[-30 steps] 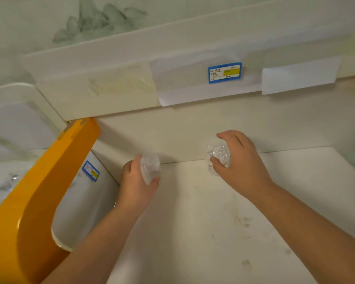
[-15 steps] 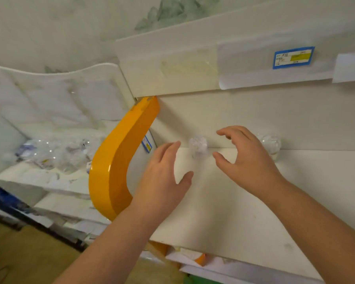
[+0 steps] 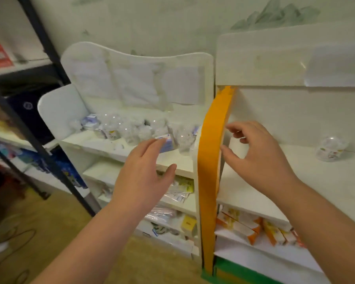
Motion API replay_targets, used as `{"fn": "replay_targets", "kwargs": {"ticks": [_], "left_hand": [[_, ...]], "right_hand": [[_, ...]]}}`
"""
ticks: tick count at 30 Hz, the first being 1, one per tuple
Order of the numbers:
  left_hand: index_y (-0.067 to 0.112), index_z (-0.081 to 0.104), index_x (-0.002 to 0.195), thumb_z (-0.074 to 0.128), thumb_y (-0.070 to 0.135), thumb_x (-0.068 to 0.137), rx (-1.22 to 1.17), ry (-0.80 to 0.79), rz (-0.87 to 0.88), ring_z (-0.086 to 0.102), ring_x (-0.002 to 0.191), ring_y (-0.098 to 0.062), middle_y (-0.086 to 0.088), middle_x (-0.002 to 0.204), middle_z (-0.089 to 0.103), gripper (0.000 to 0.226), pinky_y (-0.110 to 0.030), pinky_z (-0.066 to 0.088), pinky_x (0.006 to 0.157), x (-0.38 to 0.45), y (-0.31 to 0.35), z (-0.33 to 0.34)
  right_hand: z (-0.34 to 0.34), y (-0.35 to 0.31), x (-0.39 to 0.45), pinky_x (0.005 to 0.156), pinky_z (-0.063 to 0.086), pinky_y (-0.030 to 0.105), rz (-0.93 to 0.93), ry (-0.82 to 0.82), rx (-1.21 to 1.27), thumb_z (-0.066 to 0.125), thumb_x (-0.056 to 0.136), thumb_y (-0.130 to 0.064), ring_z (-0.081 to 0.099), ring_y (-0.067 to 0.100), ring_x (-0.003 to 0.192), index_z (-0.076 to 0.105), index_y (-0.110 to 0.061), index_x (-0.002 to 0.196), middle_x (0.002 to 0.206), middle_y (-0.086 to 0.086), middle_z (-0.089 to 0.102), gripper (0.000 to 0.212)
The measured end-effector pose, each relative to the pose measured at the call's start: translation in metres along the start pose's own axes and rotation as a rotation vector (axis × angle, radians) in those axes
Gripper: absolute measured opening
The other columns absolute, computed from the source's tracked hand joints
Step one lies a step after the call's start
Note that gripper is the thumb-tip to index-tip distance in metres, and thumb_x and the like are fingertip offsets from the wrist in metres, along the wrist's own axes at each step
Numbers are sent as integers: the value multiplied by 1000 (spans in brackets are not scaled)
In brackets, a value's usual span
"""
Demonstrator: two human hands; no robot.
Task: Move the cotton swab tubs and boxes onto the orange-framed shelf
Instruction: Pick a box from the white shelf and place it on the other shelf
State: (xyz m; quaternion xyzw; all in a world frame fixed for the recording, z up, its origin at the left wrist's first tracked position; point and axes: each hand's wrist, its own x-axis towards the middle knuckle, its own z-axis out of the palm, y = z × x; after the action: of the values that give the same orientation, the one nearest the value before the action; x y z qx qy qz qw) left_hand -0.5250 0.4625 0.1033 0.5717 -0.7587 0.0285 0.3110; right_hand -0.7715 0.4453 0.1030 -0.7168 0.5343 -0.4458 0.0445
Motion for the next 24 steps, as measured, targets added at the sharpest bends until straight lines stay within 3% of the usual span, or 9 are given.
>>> {"fn": "replay_targets", "kwargs": {"ticks": [6,11,14,17,21,24], "left_hand": [[28,32,146,58,48,88,75,-42,-129,31,132,-9,13,144,33,67,-28,35,104,-32,-78,-43],[29,30,146,56,50,88,110,-32,-202,41,126,-13,14,145,32,68,-34,39,105,-42,-133,-65],[30,30,146,56,51,88,127,-8,-256,28,134,-10,15,145,32,67,-32,34,107,-36,-166,-67],[29,31,146,56,51,88,161,-12,-280,28,134,-10,15,144,34,67,-30,32,106,-22,-197,-62],[29,30,147,57,51,88,198,-24,-315,28,135,-11,14,146,33,69,-30,30,108,8,-241,-54],[30,30,147,57,51,88,217,-13,-347,27,135,-9,15,145,32,68,-29,30,107,39,-276,-49]], "right_hand": [[62,-68,0,97,45,28,-44,-75,-13,67,84,-35,51,4,112,54,-31,127,116,-18,50,45],[114,-103,5,94,40,21,-64,-165,-33,68,85,-37,48,0,109,53,-32,128,116,-18,50,46],[146,-108,16,95,39,21,-92,-224,-29,67,86,-36,49,3,110,55,-29,127,116,-14,52,43],[183,-107,35,98,42,27,-91,-240,-12,67,86,-35,50,8,113,56,-28,125,118,-13,53,41],[238,-104,72,95,39,23,-100,-248,32,67,85,-36,50,7,112,56,-30,123,119,-14,53,41],[279,-107,109,96,44,30,-90,-246,86,67,83,-36,52,11,113,58,-30,122,119,-13,53,40]]}}
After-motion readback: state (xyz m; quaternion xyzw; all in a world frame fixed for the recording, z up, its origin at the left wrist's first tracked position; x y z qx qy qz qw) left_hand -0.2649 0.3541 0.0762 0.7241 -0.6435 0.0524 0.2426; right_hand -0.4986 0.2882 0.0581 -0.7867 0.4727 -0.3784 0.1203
